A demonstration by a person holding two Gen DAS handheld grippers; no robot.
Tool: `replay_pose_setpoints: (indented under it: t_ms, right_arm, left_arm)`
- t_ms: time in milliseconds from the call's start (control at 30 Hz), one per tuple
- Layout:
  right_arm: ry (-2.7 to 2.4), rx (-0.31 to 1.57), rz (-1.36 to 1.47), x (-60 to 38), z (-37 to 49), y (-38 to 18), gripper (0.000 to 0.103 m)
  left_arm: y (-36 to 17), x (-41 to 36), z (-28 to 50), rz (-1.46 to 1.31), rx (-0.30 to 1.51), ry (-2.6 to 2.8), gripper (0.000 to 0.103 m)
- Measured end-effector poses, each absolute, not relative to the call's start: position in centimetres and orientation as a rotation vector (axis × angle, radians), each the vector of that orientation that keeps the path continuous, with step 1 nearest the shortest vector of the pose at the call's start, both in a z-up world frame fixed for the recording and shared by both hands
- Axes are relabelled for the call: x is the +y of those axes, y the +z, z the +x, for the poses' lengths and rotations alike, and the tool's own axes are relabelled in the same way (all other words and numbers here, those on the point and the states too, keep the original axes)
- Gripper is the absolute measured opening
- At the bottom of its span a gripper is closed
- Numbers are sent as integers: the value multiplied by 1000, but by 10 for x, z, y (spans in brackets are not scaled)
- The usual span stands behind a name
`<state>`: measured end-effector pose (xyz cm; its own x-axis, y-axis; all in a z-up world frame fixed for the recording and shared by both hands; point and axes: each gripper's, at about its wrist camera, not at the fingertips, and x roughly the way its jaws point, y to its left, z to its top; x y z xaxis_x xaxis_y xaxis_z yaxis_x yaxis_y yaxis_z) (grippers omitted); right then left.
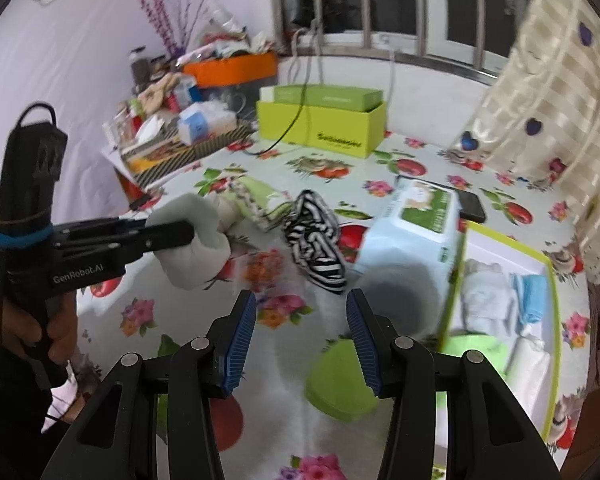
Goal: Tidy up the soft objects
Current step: 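Grasp the white socks with the left gripper and lift them, then grasp the orange snack packet with the right gripper while the left gripper holds the white socks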
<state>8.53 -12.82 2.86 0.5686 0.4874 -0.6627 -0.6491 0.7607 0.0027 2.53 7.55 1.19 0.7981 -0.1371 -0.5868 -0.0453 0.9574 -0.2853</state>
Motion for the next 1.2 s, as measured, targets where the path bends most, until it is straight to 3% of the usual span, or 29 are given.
replay_pose_setpoints:
  t_ms: [900, 967, 1033, 1200]
  right_arm:
    - [662, 903, -401, -11, 137, -37, 46]
    - [649, 901, -398, -10, 141, -39, 43]
    - [639, 903, -397, -11, 144, -40, 30]
    - [657, 890, -375, -14, 143, -39, 25]
  left_arm:
    - [-10, 132, 10, -387, 637, -6, 24]
    - [-11, 132, 10, -390, 639, -11, 24]
    - [-12, 133, 11, -392, 641, -14, 24]
    - [-14, 131, 12, -398, 648, -19, 24]
